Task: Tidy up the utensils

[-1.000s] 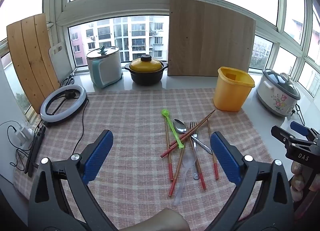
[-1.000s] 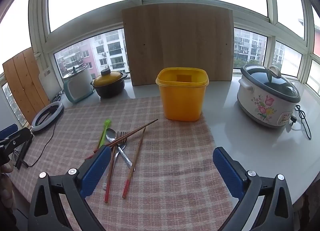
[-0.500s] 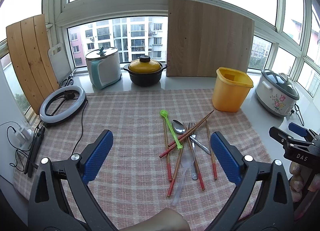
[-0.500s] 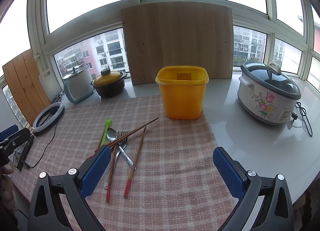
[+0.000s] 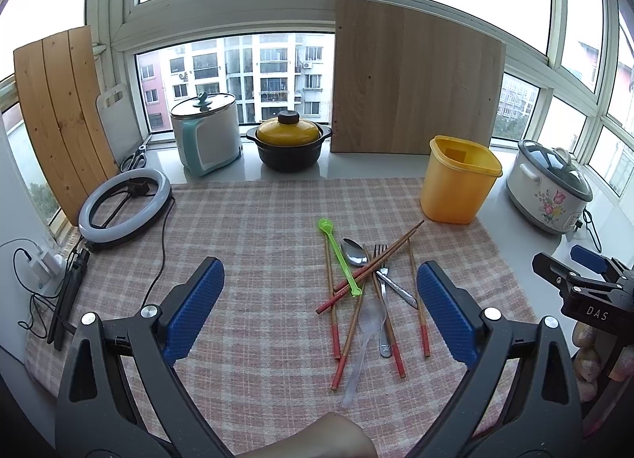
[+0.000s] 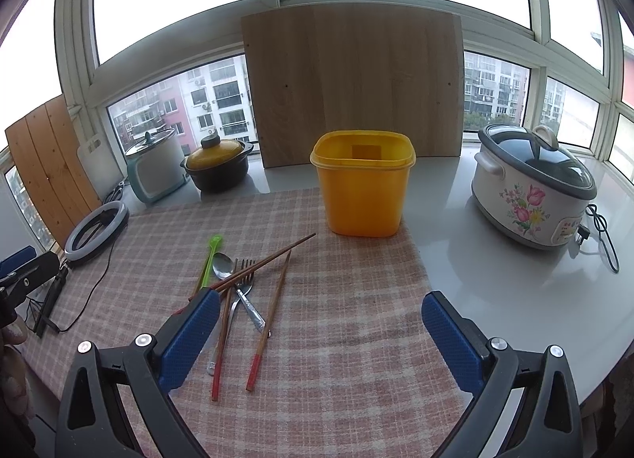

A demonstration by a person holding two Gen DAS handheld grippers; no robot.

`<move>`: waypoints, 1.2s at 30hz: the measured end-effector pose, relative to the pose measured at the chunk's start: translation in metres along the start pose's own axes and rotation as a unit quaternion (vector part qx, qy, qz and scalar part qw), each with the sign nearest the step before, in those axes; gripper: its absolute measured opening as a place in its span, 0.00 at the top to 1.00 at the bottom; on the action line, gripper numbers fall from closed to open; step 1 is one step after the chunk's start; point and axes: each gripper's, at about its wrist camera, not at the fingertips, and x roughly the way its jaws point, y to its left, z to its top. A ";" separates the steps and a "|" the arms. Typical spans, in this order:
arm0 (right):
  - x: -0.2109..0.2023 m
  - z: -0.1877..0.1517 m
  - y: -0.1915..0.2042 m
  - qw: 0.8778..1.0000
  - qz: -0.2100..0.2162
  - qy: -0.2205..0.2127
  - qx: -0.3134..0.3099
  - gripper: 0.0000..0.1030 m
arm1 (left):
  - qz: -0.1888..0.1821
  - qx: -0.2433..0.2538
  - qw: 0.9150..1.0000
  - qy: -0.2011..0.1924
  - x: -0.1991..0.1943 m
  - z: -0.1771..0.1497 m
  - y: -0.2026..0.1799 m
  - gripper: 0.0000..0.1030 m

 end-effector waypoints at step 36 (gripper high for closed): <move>0.013 0.004 0.001 1.000 0.003 0.009 0.005 0.00 | -0.002 -0.003 1.000 0.000 0.000 -0.001 0.001 0.03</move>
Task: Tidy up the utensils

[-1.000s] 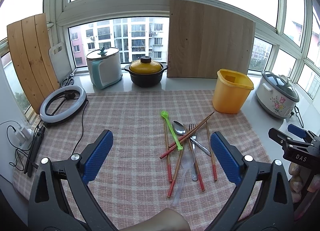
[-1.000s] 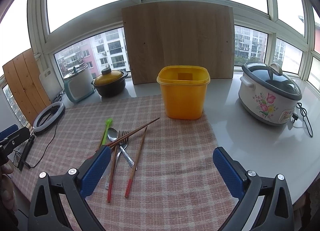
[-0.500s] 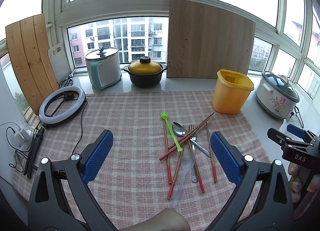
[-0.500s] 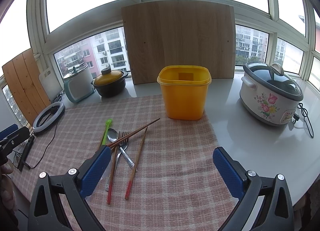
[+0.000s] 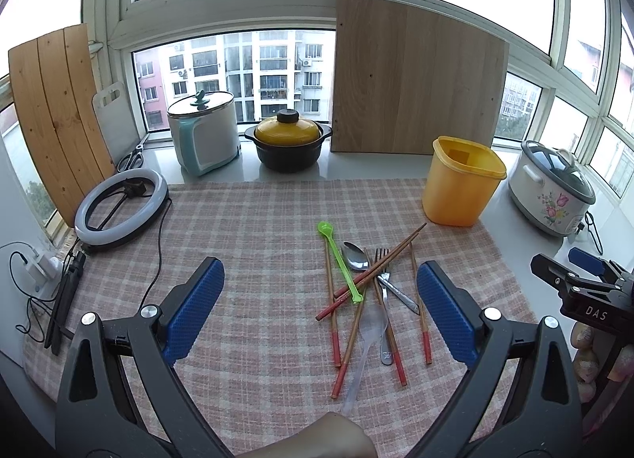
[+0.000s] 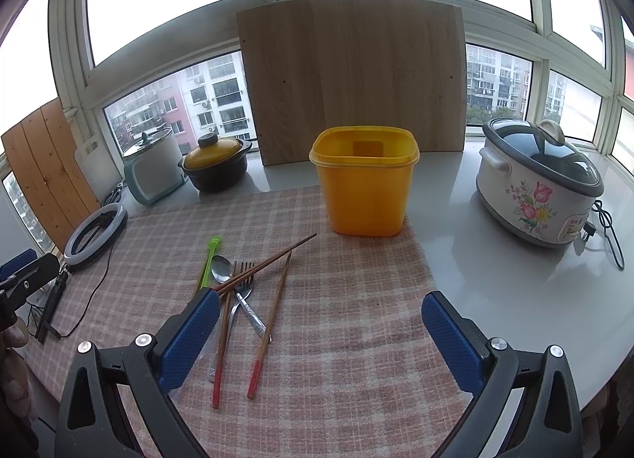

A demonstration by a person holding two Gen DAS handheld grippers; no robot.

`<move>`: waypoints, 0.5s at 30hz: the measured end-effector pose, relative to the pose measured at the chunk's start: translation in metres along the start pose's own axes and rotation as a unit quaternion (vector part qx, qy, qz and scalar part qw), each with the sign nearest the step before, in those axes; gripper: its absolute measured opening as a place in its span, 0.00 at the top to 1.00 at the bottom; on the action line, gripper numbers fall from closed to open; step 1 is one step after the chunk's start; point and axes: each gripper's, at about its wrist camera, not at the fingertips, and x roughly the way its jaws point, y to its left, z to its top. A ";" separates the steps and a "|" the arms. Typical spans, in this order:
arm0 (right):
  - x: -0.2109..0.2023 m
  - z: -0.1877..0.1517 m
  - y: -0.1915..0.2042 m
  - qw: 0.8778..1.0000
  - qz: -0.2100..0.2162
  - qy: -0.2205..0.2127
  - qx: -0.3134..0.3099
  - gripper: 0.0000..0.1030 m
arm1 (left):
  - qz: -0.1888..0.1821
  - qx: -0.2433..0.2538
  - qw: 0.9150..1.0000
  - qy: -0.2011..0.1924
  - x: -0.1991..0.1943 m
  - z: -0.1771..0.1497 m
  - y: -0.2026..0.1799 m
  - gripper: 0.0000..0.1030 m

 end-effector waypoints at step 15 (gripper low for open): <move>0.018 0.006 0.002 1.000 -0.001 0.011 -0.009 0.00 | 0.005 -0.005 1.000 0.007 0.003 0.001 0.003 0.03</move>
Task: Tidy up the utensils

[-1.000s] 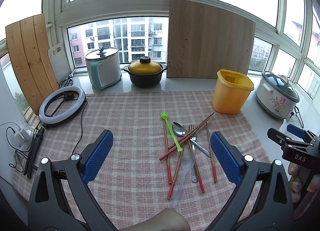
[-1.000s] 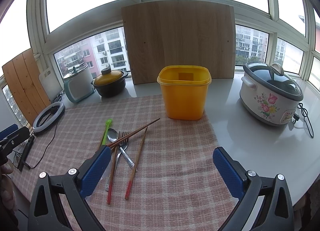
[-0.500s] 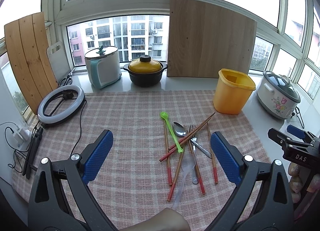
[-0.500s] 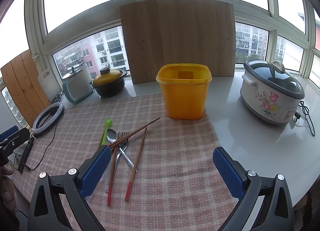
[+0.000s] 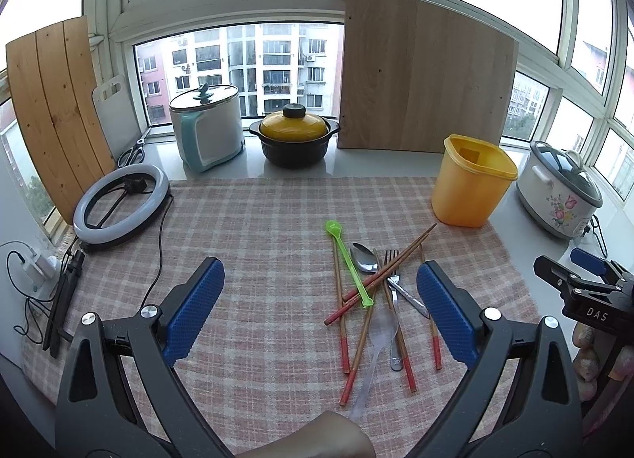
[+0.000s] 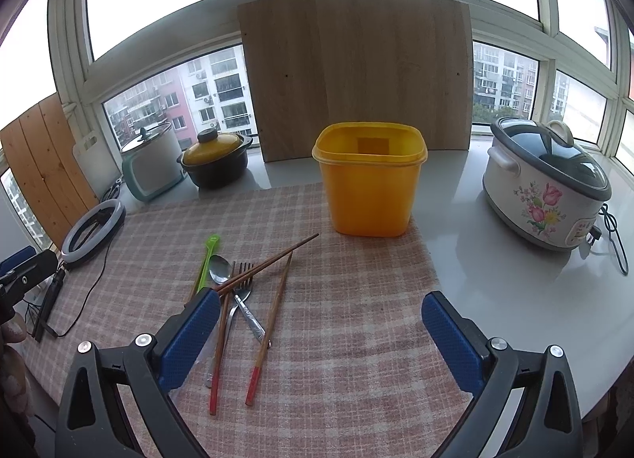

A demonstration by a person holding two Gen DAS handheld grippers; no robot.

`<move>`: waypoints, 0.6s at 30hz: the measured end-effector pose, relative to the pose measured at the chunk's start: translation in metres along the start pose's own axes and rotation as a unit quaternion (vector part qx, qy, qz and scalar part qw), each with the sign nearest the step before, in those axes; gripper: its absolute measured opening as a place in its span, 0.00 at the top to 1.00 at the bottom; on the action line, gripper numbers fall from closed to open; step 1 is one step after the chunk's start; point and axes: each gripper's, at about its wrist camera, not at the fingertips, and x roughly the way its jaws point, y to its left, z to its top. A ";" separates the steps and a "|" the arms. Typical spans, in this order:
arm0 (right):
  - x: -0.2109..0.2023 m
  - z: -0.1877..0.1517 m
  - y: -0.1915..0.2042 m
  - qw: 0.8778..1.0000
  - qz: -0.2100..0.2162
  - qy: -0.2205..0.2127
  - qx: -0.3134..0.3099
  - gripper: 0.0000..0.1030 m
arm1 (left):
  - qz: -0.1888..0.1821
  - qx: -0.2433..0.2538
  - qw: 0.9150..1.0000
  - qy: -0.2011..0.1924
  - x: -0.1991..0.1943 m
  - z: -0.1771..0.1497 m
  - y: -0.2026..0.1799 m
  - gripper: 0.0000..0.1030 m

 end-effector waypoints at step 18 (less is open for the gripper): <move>0.076 0.009 -0.014 0.993 0.082 0.080 -0.010 0.10 | -0.047 -0.045 0.992 0.109 0.101 0.005 0.049 0.26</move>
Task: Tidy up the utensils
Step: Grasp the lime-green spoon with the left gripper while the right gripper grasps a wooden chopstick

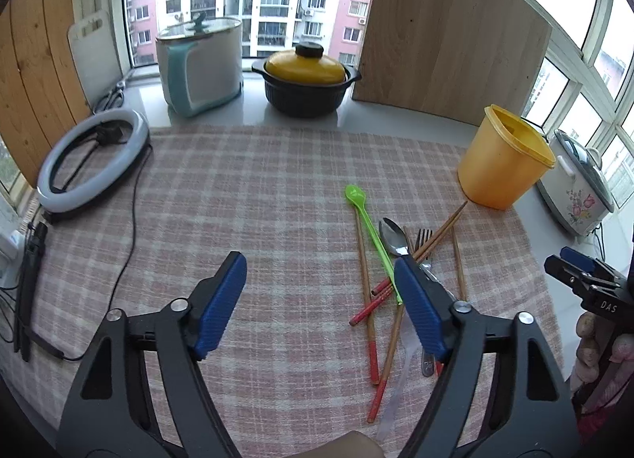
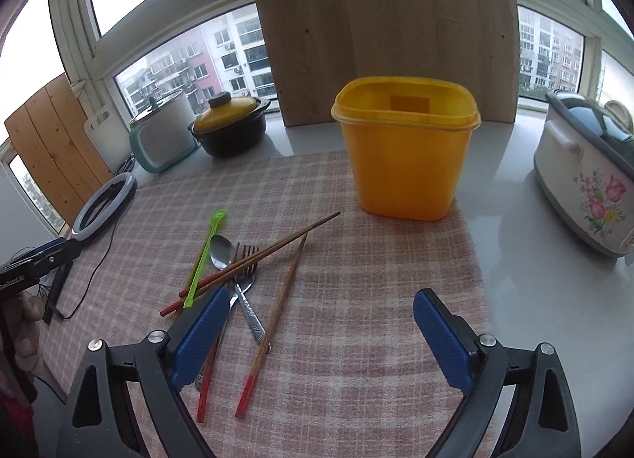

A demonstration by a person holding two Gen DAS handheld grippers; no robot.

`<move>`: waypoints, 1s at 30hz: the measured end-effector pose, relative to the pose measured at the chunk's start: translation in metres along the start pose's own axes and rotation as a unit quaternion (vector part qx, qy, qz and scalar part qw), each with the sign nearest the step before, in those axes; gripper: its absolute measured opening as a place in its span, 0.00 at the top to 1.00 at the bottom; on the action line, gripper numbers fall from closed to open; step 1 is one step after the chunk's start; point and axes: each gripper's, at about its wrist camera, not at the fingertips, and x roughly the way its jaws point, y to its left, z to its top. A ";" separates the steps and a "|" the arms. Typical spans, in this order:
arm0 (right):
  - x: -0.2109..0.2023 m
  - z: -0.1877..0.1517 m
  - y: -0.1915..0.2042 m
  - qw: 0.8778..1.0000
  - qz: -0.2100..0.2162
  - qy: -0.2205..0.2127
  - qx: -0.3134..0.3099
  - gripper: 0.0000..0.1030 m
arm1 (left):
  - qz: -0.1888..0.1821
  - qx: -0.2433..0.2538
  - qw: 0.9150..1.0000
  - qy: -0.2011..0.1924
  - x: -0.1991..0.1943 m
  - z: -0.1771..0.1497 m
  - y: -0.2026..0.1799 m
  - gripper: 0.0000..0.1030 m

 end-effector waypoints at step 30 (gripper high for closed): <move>0.115 0.016 0.014 0.984 0.047 0.165 0.051 0.74 | -0.146 -0.016 0.973 0.180 0.142 0.034 -0.025 0.83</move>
